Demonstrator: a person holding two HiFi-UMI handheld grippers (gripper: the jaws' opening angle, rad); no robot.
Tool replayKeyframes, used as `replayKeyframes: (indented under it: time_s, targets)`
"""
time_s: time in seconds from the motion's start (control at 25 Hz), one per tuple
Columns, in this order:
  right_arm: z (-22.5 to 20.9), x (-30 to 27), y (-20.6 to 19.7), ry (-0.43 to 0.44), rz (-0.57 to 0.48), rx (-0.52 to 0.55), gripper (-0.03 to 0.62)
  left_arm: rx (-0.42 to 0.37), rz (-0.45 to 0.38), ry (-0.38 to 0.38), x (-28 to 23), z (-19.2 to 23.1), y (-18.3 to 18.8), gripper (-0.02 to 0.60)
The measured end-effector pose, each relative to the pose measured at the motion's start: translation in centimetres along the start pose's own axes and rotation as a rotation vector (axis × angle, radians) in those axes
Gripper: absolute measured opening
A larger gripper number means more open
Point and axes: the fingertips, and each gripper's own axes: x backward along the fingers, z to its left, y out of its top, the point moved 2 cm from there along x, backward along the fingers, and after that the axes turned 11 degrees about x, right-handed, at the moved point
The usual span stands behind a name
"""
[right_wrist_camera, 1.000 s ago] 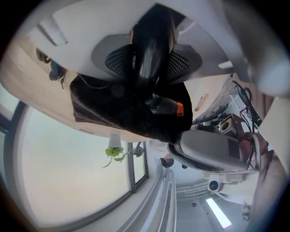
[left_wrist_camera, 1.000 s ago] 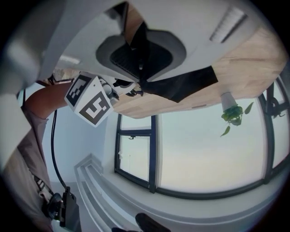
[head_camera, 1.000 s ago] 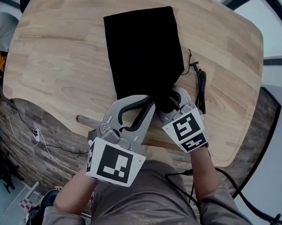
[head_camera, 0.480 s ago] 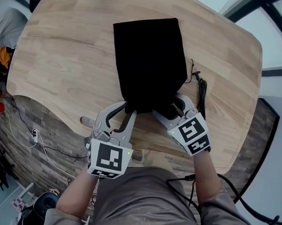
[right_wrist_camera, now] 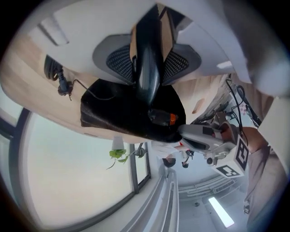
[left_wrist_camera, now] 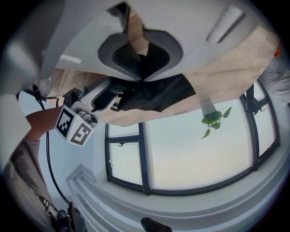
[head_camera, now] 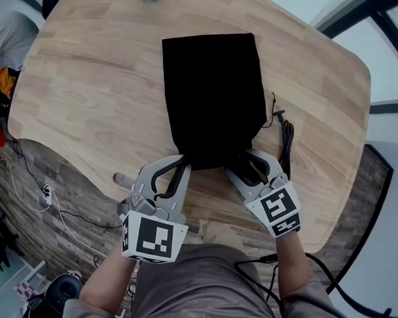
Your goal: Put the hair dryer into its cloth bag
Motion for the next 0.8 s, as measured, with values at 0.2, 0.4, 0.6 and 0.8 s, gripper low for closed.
replayKeyframes:
  time_s: [0.2, 0.4, 0.6, 0.8]
  targets:
    - [-0.5, 0.5, 0.8, -0.045, -0.02, -0.035, 0.219, -0.017, 0.007, -0.008, 0.6, -0.1, 0.3, 0.011]
    - [-0.6, 0.8, 1.8, -0.047, -0.015, -0.054, 0.219, -0.036, 0.014, -0.014, 1.4, -0.8, 0.3, 0.011]
    - [-0.3, 0.6, 2.3, -0.046, 0.023, -0.057, 0.22, -0.051, 0.02, -0.005, 2.0, -1.8, 0.5, 0.012]
    - [0.2, 0.9, 3.2, -0.019, -0.014, -0.054, 0.219, 0.0, -0.026, 0.056, 2.5, 1.1, 1.7, 0.011]
